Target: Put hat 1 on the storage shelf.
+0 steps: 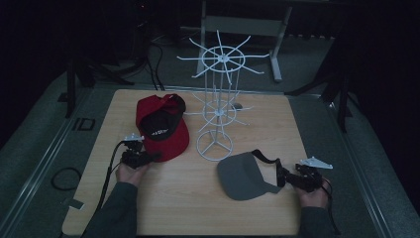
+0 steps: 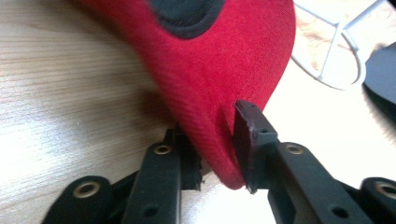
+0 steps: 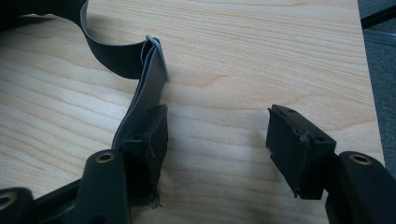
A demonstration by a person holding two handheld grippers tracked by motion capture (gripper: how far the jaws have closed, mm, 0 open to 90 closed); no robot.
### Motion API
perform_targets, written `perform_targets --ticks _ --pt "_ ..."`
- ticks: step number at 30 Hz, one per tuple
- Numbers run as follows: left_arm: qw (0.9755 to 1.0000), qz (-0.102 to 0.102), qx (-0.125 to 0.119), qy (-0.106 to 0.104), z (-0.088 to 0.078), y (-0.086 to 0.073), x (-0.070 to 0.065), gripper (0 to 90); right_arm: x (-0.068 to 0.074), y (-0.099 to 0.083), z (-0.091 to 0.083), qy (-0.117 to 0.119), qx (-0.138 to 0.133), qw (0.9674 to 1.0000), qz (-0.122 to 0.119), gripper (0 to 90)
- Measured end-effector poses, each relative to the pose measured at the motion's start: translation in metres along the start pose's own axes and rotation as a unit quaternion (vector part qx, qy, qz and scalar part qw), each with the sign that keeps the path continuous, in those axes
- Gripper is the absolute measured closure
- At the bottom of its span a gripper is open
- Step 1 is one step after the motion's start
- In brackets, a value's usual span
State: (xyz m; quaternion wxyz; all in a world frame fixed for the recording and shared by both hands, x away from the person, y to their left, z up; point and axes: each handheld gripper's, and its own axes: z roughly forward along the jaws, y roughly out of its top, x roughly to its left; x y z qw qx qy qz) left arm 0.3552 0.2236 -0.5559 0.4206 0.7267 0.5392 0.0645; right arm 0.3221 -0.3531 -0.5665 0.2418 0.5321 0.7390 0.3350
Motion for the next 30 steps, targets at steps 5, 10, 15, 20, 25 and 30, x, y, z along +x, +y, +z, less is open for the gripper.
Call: perform_targets --ticks 5,10,15,20,25,30 --pt "0.9997 0.018 -0.011 -0.007 -0.005 -0.002 -0.004 84.1 0.000 0.000 0.000 0.000 0.000 1.0000 0.000 38.3" --pt "0.9990 0.042 -0.017 0.002 -0.006 -0.004 -0.010 85.6 0.000 0.000 0.000 0.001 0.000 1.0000 0.000 38.3" --pt "0.9989 0.038 -0.026 0.005 -0.007 -0.005 -0.012 85.9 0.000 0.000 0.000 0.001 0.000 1.0000 0.001 38.3" --pt "0.9987 0.042 -0.028 0.006 -0.009 -0.004 -0.011 86.0 0.000 0.000 0.000 0.002 0.000 1.0000 0.001 38.3" --pt "0.9982 0.050 -0.030 0.013 -0.015 -0.001 -0.011 86.1 0.000 0.000 0.000 0.002 0.000 1.0000 0.001 38.3" --pt "0.9979 0.051 -0.033 0.019 -0.019 0.000 -0.010 86.0 0.000 0.000 0.000 0.002 0.000 1.0000 0.000 38.1"
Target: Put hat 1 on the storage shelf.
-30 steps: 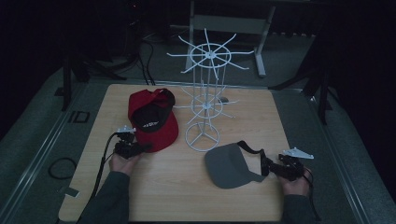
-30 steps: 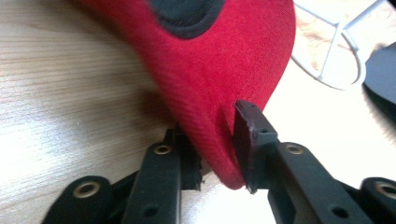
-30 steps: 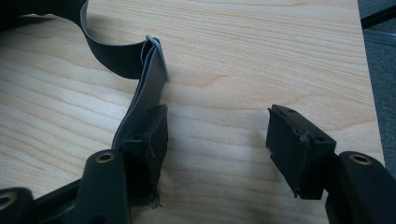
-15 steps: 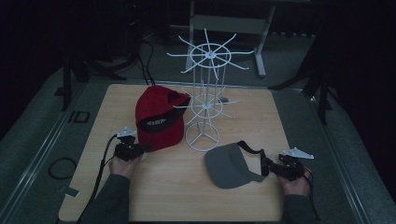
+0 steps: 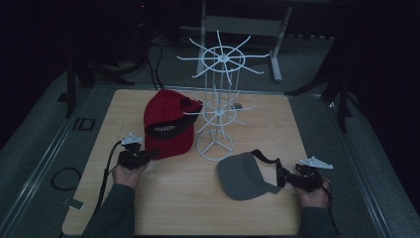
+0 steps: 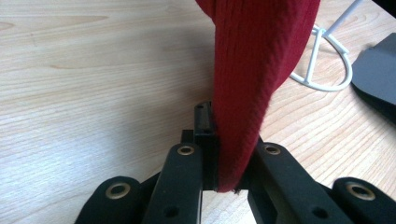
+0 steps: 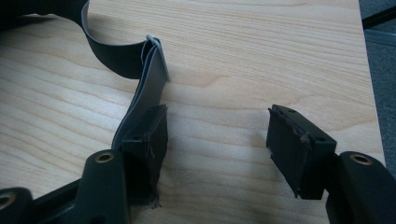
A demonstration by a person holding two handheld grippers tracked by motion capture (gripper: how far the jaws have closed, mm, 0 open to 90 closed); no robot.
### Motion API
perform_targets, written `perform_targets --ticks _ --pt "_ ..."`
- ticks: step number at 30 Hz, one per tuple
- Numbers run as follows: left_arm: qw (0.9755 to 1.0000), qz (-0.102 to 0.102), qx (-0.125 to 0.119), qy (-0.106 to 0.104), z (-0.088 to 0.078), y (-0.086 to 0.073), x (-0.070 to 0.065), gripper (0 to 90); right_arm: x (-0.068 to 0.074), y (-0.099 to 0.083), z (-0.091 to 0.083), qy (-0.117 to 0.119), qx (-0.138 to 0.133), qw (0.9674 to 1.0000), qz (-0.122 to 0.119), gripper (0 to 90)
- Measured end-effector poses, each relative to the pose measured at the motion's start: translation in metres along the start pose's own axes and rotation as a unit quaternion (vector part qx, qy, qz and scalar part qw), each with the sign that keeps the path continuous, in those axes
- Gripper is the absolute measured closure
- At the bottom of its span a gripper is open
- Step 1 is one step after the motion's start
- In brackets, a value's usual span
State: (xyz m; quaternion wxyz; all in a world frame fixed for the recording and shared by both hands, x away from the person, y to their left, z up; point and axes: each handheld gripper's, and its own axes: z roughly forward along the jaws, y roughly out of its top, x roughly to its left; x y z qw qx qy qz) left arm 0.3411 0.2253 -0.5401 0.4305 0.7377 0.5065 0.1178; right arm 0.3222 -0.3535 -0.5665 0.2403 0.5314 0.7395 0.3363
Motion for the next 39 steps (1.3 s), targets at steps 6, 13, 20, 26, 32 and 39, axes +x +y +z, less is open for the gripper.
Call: perform_targets --ticks 6,13,20,26,32,39 --pt "1.0000 0.002 -0.004 0.008 -0.007 0.002 0.001 86.0 0.000 0.000 0.000 0.001 0.000 1.0000 0.000 37.8" --pt "0.9998 0.004 -0.012 0.017 -0.014 0.007 0.001 86.1 0.000 0.000 0.000 0.003 0.000 1.0000 0.001 37.5" --pt "0.9996 0.008 -0.017 0.022 -0.020 0.012 -0.001 86.0 0.000 0.000 0.000 0.003 0.001 1.0000 0.000 37.1" --pt "0.9993 0.010 -0.025 0.026 -0.028 0.018 -0.002 86.0 0.000 0.000 0.000 0.004 0.001 1.0000 0.000 36.7" --pt "0.9987 0.010 -0.035 0.036 -0.036 0.025 0.000 86.0 0.000 0.000 0.000 0.005 0.001 1.0000 0.000 36.6" --pt "0.9975 0.011 -0.054 0.045 -0.047 0.037 0.003 86.0 0.000 0.000 0.000 0.005 0.001 1.0000 0.000 36.5"
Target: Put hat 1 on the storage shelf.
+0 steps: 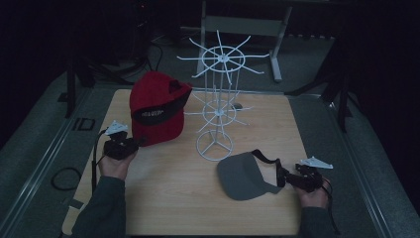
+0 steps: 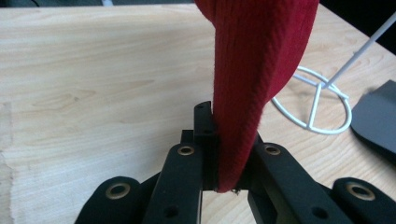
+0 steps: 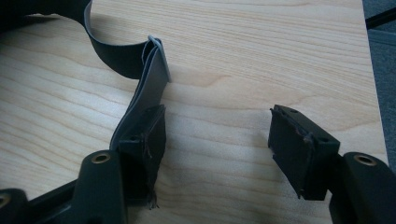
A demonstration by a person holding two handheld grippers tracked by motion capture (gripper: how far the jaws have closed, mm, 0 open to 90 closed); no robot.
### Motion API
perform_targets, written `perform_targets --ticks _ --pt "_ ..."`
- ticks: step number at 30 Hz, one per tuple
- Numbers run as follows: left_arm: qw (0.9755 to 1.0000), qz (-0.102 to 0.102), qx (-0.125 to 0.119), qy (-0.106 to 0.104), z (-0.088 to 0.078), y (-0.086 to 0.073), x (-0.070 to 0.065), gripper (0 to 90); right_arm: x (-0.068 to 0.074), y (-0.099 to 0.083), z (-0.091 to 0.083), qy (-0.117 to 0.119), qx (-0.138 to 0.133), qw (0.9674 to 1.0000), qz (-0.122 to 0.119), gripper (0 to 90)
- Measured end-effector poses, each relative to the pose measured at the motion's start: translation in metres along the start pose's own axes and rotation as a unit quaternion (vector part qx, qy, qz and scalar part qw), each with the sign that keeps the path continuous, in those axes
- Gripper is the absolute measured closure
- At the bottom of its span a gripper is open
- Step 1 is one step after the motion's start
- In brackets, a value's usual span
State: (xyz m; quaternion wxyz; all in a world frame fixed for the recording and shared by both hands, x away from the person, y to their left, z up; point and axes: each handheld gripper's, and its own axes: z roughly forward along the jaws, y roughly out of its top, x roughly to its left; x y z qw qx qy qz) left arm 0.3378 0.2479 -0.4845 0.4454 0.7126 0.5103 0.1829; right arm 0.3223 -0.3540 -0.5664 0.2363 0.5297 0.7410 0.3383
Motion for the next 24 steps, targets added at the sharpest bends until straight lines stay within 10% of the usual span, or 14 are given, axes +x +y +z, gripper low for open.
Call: perform_targets --ticks 24 --pt "0.9994 0.005 -0.031 0.011 -0.011 0.027 -0.001 86.0 0.000 0.000 0.000 0.002 -0.001 1.0000 0.001 36.4"
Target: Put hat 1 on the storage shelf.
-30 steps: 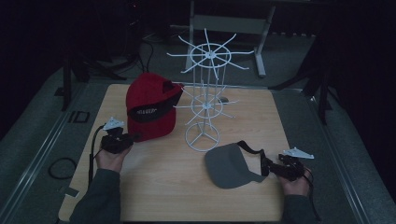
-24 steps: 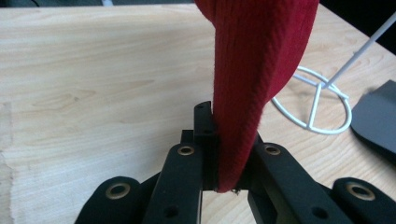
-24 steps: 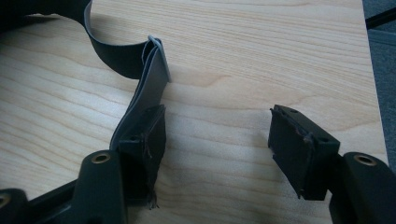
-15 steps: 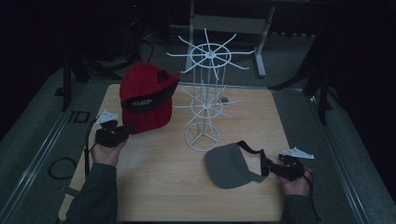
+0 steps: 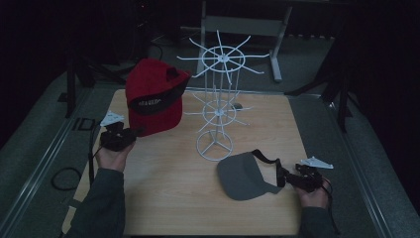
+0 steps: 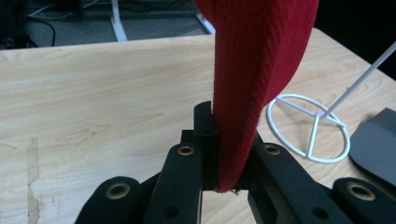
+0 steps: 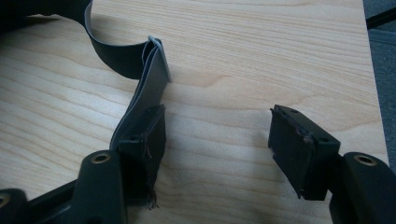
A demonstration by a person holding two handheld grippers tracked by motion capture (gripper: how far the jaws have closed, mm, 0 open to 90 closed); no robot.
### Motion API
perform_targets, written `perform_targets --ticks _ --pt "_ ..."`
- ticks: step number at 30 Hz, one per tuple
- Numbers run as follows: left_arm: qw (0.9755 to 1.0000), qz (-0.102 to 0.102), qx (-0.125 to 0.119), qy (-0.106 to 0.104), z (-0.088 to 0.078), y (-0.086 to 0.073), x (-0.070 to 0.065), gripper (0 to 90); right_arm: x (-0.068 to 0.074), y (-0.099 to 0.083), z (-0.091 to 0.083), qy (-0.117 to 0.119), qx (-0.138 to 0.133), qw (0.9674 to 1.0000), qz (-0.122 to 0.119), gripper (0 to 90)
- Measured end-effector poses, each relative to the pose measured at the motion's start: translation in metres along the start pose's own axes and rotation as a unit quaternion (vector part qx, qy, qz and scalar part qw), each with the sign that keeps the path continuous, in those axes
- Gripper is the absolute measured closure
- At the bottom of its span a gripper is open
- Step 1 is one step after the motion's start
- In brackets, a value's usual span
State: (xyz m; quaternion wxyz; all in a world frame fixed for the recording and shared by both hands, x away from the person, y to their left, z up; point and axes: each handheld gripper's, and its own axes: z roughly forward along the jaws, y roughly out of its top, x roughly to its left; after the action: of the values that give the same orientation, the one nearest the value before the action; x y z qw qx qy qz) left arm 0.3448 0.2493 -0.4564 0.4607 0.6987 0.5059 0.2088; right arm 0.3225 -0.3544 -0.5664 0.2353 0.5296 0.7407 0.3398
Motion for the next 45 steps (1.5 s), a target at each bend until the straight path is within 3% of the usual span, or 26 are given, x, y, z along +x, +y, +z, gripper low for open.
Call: perform_targets --ticks 45 --pt "0.9981 0.010 -0.061 0.002 -0.021 0.057 -0.008 86.0 -0.001 0.000 0.000 0.002 0.000 1.0000 0.001 36.2"
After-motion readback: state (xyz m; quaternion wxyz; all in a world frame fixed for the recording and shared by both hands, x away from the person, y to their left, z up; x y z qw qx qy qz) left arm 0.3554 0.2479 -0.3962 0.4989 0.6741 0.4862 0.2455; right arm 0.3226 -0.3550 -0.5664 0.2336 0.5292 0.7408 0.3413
